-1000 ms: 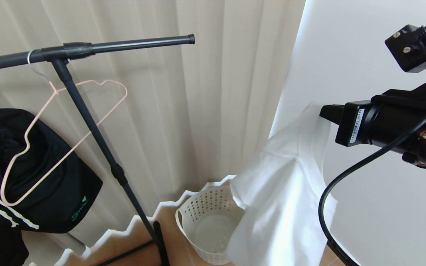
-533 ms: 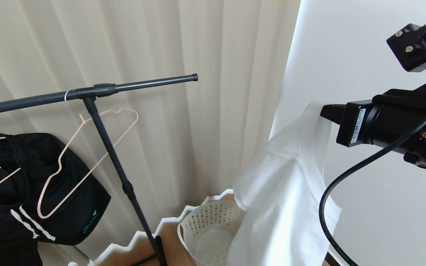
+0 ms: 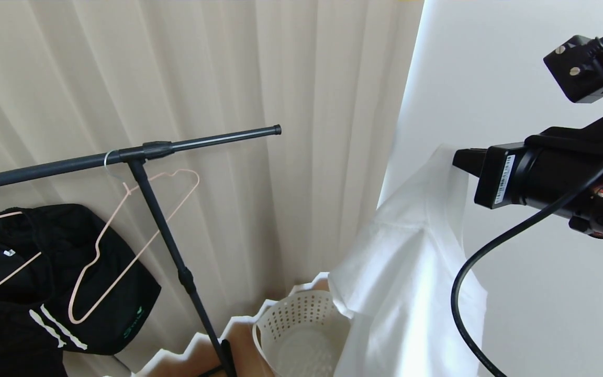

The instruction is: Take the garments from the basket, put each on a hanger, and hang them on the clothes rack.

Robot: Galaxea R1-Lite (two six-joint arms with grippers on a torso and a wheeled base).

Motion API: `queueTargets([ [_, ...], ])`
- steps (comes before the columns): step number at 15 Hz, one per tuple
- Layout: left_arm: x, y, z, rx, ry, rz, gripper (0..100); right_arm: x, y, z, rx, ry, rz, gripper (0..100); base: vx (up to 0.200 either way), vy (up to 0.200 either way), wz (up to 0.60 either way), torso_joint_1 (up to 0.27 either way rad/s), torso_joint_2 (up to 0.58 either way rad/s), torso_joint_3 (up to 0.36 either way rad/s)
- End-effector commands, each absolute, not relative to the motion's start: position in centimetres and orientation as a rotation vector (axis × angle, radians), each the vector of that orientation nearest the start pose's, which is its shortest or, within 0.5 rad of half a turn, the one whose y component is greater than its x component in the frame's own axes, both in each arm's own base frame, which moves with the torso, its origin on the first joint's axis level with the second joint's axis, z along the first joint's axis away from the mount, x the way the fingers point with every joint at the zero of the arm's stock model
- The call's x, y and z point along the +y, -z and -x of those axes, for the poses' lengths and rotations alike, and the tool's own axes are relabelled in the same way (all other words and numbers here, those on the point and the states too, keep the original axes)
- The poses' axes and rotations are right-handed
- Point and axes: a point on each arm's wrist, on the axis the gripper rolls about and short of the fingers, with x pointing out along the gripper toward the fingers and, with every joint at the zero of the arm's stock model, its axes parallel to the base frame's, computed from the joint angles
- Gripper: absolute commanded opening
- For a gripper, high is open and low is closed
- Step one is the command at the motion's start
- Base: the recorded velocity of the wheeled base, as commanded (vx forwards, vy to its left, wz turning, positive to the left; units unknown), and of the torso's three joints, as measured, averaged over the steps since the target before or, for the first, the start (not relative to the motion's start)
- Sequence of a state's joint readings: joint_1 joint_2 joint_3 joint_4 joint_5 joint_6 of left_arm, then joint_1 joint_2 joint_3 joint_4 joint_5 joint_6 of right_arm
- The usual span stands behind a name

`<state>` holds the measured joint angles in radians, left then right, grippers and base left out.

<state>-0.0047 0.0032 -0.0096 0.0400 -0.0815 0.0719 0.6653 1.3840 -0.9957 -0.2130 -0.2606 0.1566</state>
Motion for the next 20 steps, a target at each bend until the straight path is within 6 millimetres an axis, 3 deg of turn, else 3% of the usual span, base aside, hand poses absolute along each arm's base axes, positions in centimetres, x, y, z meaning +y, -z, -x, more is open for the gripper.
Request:
queueTargets([
  [1,-0.2,-7.4,2.3,0.032,0.087,-0.071,100,14.0,-28.0,-18.9,0.190,-0.389,-0.075,0,0.000,0.000,0.00,0.168,-0.36,-0.198],
  [9,-0.2,-7.4,2.3,0.032,0.089,-0.071,100,14.1,-27.9,-18.9,0.194,-0.390,-0.073,0,0.000,0.000,0.00,0.150,-0.33,-0.179],
  [20,-0.2,-7.4,2.3,0.032,0.090,-0.074,100,14.0,-26.8,-18.8,0.157,-0.397,-0.030,0,0.000,0.000,0.00,0.066,-0.15,-0.029],
])
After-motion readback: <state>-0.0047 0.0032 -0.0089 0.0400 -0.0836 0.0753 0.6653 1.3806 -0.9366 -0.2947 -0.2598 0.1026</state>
